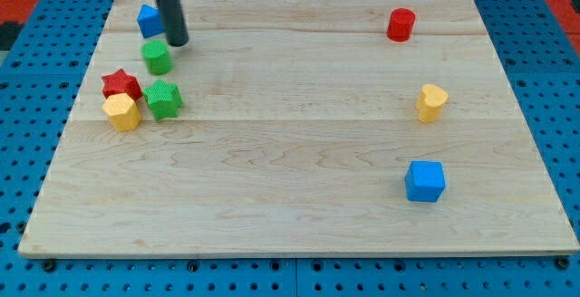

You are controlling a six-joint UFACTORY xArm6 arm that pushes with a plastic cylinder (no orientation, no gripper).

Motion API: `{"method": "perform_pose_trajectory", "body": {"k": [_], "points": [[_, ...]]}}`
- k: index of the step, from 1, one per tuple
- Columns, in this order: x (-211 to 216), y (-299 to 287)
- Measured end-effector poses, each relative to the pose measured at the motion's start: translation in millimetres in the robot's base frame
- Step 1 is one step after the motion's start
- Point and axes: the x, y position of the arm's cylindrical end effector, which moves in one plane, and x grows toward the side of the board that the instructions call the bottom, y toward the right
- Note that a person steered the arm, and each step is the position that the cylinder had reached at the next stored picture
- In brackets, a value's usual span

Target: Move the blue triangle towards the green star

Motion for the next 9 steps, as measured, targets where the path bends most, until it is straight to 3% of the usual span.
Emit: {"method": "perform_pose_trajectory", "body": {"k": [2, 3, 4, 5, 6, 7, 8, 9], "points": [[10, -26], [34, -14], [25, 41], [-41, 89], [-104, 61], [-103, -14], [-61, -56], [-1, -50]]}}
